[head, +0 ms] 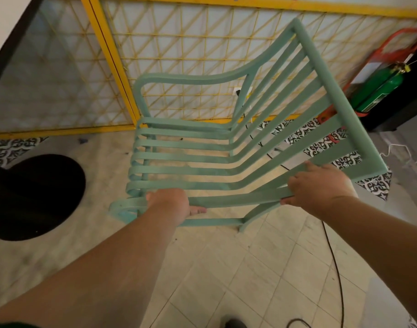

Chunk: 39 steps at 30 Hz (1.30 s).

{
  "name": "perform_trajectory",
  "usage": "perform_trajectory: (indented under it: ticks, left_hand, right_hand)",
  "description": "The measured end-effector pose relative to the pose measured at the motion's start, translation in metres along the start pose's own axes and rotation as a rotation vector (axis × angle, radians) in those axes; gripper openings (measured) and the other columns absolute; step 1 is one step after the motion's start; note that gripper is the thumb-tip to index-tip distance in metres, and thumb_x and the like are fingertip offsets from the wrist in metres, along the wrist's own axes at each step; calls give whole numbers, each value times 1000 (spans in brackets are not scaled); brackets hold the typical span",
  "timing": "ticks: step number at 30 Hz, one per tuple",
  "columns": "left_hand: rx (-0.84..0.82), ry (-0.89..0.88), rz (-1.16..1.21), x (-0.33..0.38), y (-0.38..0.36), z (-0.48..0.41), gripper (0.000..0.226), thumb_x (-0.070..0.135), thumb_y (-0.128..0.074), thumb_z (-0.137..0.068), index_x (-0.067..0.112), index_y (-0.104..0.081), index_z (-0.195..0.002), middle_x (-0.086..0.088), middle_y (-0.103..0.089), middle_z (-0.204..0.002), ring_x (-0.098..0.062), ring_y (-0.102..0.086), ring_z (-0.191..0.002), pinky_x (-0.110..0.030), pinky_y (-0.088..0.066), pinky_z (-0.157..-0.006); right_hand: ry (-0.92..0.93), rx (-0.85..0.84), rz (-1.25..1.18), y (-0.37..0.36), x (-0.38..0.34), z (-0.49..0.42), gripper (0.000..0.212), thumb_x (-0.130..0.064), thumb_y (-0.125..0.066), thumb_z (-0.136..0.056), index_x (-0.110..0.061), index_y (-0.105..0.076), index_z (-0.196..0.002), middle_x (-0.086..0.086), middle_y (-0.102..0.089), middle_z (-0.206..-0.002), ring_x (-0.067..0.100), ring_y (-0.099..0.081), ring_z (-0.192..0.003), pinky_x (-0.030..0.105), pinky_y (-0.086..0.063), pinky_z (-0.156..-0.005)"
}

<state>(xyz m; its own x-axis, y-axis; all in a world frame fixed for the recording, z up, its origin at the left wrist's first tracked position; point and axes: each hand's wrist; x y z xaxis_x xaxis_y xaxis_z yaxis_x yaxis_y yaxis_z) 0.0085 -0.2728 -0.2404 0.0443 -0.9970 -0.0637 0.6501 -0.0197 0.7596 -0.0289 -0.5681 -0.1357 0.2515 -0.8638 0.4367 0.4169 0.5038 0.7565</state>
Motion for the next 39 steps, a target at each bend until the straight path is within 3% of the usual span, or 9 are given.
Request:
perform_trajectory:
  ticks: [2, 6, 15, 23, 27, 30, 34, 37, 39]
  left_hand:
    - [-23, 6, 14, 11, -4, 4, 124, 105, -43, -48, 18, -54, -136, -7, -57, -139, -35, -48, -132, -53, -29, -116]
    - [-9, 24, 46, 31, -12, 15, 93, 102, -42, -56, 20, -60, -96, -3, -68, -111, -31, -59, -115, -51, -32, -108]
    - [-21, 89, 27, 39, -12, 13, 106, 104, -42, -52, 21, -64, -113, -6, -66, -126, -34, -56, -123, -54, -32, -112]
    - [-29, 99, 34, 41, -11, 12, 109, 105, -40, -50, 21, -63, -116, -5, -64, -128, -33, -53, -127, -54, -31, -114]
    - [30, 54, 51, 39, -13, 16, 97, 103, -39, -56, 22, -61, -105, -3, -66, -118, -31, -57, -119, -54, -34, -111]
    - [127, -17, 72, 33, -19, 23, 90, 100, -35, -65, 25, -59, -109, 1, -65, -111, -29, -57, -112, -55, -36, -105]
    - [210, -98, 122, 19, -31, 31, 70, 86, -25, -85, 32, -53, -120, 2, -58, -125, -28, -47, -125, -66, -23, -110]
    - [182, 48, 247, 15, -38, 35, 65, 85, -27, -85, 38, -52, -124, 2, -52, -133, -29, -32, -138, -84, -6, -105]
    - [113, 92, 298, 14, -37, 33, 67, 86, -30, -83, 38, -52, -124, 1, -48, -135, -30, -27, -141, -88, -1, -101]
  right_hand:
    - [-3, 2, 15, -4, 9, -1, 57, -77, -40, -90, -34, -64, -117, -11, -67, -123, 25, -38, -145, 42, -41, -107]
    - [34, 17, 70, -7, 27, -7, 56, -77, -41, -90, -36, -64, -119, -17, -67, -122, 22, -40, -143, 41, -40, -107]
    - [24, 17, 51, -7, 33, -13, 55, -77, -44, -89, -37, -64, -121, -16, -66, -126, 23, -34, -149, 42, -38, -109]
    - [33, 45, 52, -11, 38, -19, 56, -78, -43, -88, -37, -66, -118, -16, -68, -121, 22, -37, -146, 40, -38, -106]
    - [39, 53, 54, -11, 38, -19, 55, -78, -42, -89, -37, -66, -117, -17, -67, -121, 21, -38, -145, 40, -38, -105]
    - [32, 50, 60, -12, 37, -18, 55, -78, -42, -89, -37, -65, -118, -16, -66, -125, 22, -37, -147, 41, -36, -108]
    - [29, 51, 63, -11, 36, -18, 56, -78, -42, -89, -37, -65, -120, -16, -66, -127, 23, -35, -148, 41, -35, -108]
    - [32, 53, 55, -11, 36, -17, 57, -78, -43, -88, -36, -64, -121, -15, -65, -130, 23, -34, -149, 43, -35, -110]
    - [30, 48, 60, -11, 35, -19, 58, -78, -44, -88, -36, -63, -123, -14, -64, -132, 23, -33, -150, 43, -36, -110]
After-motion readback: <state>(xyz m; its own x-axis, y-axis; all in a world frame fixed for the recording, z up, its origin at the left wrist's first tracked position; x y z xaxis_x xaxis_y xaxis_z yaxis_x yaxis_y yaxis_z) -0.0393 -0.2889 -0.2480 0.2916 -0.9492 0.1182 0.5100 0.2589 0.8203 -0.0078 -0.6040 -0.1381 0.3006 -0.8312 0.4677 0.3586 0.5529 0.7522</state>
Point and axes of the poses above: each hand's wrist, its own z-axis away from the middle knuckle, its own y-axis out of the back of the hand, x = y × z
